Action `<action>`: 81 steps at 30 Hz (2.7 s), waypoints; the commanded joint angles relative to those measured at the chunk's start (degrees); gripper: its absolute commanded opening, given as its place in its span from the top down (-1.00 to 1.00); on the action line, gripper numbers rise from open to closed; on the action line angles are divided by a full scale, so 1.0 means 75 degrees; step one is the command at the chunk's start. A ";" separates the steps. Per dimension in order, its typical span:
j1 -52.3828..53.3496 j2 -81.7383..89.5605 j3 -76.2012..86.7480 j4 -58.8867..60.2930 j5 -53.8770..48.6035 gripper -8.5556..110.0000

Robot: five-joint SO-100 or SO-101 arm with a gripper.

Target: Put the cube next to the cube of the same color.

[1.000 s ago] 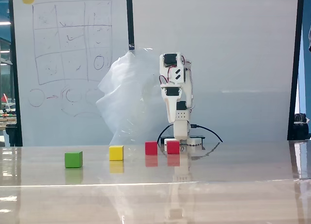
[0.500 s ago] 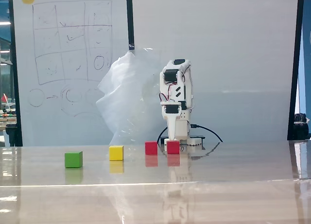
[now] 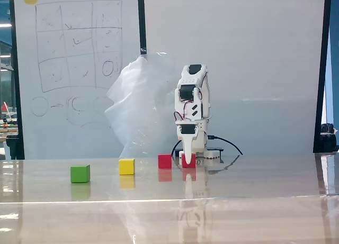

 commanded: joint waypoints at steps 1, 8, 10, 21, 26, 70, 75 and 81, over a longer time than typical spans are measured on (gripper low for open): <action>0.0012 0.0012 -0.0234 -0.0082 0.0047 0.47; 0.0000 0.0117 -0.0316 -0.0070 0.0000 0.85; 0.0000 0.0141 -0.0352 0.0023 -0.0012 0.87; 0.0012 0.0738 -0.4313 0.3516 -0.0070 0.86; 0.0082 0.0563 -0.6293 0.4910 -0.0609 0.86; 0.3281 -0.3281 -0.4535 0.0891 -0.2637 0.82; 0.3281 -0.3258 -0.4535 0.0926 -0.2625 0.54; 0.3281 -0.2824 -0.4582 0.1289 -0.2578 0.28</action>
